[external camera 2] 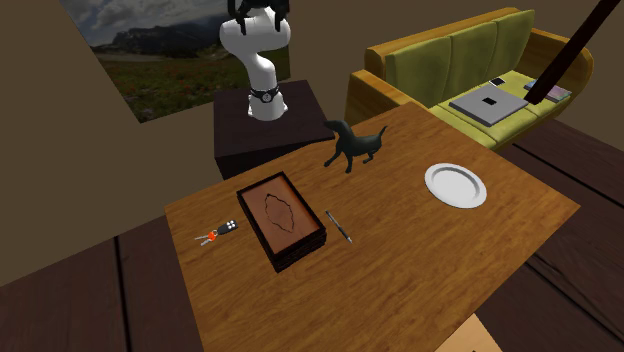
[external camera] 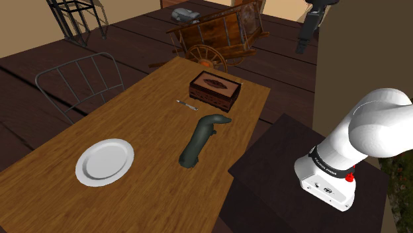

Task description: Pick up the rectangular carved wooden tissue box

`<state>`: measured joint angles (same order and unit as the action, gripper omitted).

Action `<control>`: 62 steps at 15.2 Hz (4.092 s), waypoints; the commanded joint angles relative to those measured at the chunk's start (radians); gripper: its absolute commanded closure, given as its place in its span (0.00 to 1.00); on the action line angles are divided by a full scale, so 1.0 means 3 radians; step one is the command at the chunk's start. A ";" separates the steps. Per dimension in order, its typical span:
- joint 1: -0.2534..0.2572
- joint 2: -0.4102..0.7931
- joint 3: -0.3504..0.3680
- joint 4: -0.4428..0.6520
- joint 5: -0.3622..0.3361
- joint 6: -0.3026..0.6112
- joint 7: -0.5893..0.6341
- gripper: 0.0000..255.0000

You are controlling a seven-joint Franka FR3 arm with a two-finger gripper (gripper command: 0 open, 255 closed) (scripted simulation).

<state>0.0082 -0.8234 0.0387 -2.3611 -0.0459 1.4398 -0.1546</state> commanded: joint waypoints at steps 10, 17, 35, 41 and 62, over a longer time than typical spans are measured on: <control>-0.0050 0.0681 -0.0169 -0.0310 -0.0157 0.1114 -0.0177 0.00; -0.0088 0.1439 -0.0285 -0.0269 -0.0243 0.1928 -0.0296 0.00; -0.0197 0.3718 -0.0410 0.0920 -0.0174 0.3269 -0.0658 0.00; -0.0234 0.4177 -0.0395 0.1263 -0.0140 0.3426 -0.0716 0.00; -0.0235 0.4227 -0.0395 0.1258 -0.0141 0.3481 -0.0711 1.00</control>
<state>-0.0622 0.4536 -0.0799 -1.9865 -0.0886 2.4941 -0.3670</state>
